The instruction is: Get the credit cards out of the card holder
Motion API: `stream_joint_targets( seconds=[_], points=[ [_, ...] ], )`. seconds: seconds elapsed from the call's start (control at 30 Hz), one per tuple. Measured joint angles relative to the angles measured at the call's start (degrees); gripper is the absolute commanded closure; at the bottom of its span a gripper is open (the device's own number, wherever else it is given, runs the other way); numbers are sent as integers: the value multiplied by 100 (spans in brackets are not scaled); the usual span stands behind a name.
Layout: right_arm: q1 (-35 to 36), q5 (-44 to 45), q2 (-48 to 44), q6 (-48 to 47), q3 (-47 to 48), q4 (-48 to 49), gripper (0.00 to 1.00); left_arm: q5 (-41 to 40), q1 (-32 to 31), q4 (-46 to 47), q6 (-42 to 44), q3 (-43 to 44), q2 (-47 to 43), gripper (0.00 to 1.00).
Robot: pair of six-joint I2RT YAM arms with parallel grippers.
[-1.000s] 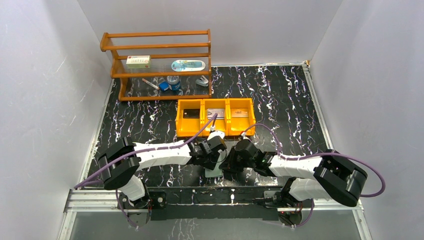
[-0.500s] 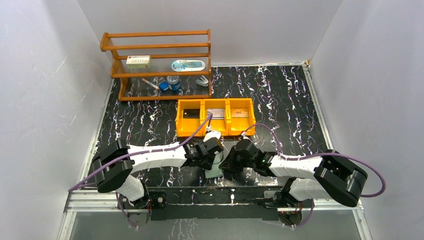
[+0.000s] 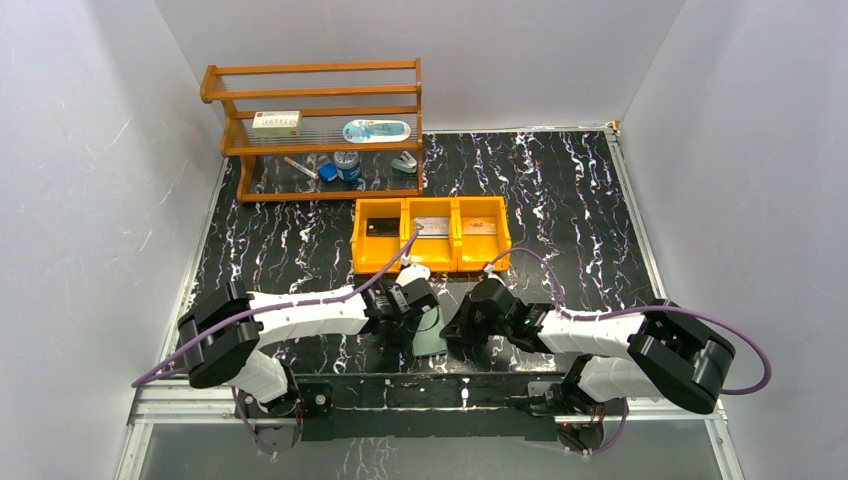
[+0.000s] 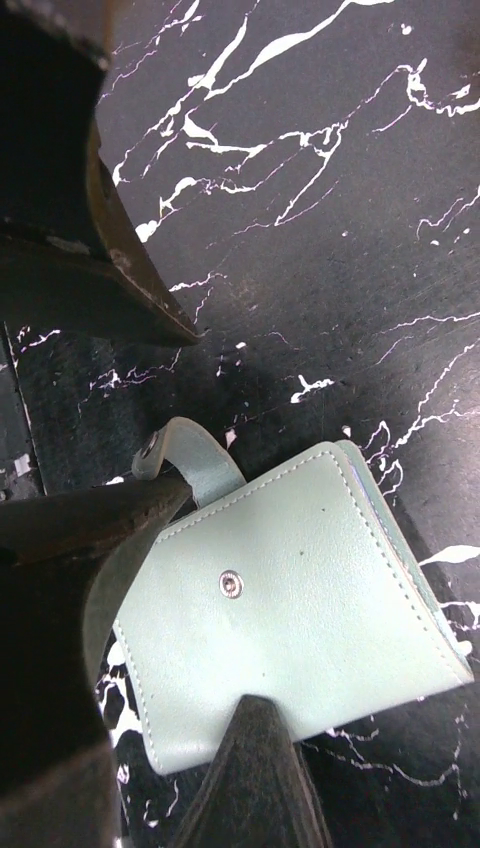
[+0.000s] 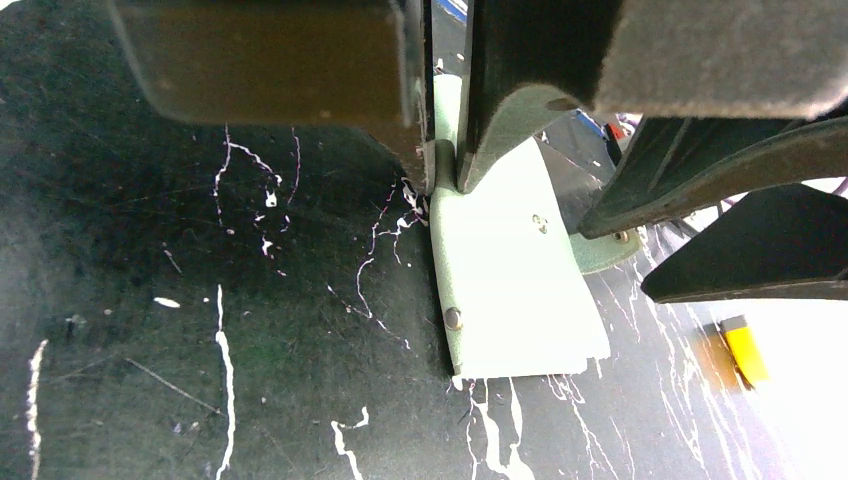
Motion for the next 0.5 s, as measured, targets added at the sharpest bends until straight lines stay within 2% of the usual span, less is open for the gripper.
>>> stream_joint_targets(
  seconds=[0.4,0.5],
  points=[
    [0,0,4,-59,33,-66,79,129,0,361,-238,-328,-144,51],
    [0,-2,7,-61,35,-74,79,111,0,402,-343,-382,-144,48]
  ],
)
